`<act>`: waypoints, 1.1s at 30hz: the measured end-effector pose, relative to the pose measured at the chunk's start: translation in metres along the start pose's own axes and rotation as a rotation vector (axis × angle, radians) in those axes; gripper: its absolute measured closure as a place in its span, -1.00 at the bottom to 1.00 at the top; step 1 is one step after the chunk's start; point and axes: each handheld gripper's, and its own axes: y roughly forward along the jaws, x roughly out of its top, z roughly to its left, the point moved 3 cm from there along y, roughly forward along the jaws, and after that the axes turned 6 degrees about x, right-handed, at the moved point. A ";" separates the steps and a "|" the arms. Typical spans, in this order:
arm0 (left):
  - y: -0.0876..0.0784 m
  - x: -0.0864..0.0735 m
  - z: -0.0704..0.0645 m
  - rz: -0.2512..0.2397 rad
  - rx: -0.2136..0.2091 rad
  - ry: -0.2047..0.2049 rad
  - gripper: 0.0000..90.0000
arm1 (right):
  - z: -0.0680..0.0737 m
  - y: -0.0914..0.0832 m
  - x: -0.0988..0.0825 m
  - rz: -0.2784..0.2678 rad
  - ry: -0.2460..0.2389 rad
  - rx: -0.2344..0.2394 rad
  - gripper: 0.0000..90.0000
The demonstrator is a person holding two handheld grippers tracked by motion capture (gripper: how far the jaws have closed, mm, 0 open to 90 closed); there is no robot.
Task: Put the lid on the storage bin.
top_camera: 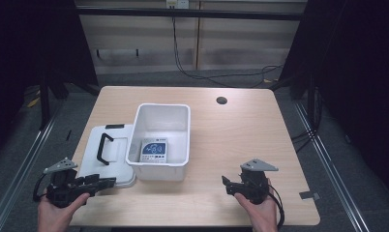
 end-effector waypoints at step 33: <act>0.003 0.034 0.016 0.120 0.041 -0.024 0.22 | -0.013 -0.028 -0.009 0.034 0.058 0.092 -0.34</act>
